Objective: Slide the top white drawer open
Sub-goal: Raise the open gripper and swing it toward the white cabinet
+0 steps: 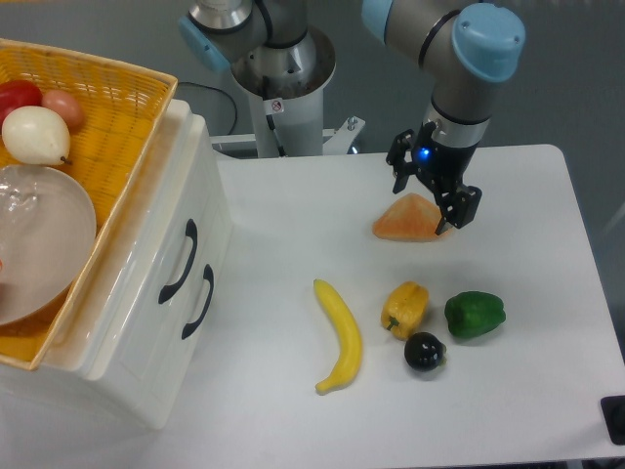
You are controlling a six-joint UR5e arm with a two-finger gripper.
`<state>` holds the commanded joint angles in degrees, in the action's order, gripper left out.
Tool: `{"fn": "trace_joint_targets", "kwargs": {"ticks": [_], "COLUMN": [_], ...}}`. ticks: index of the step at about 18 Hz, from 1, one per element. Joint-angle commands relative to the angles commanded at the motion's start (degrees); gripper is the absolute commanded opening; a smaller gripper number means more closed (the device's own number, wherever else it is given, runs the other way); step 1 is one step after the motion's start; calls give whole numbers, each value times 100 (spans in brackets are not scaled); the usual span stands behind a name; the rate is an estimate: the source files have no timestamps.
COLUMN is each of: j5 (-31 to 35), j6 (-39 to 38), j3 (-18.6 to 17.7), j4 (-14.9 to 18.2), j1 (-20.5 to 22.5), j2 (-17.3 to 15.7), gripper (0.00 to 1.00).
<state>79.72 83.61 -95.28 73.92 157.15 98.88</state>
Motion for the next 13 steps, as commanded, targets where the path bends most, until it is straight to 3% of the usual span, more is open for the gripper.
{"fn": "trace_joint_targets", "kwargs": {"ticks": [5,9,13], "j5": [-70,-237,-316], "j6": [-828,-2056,-2762], "j3": [35,62,132], "j4": [9,-35,-26], "j1": [-246,-457,-632], "j2": [9,44,97], "gripper": [100,100,100]}}
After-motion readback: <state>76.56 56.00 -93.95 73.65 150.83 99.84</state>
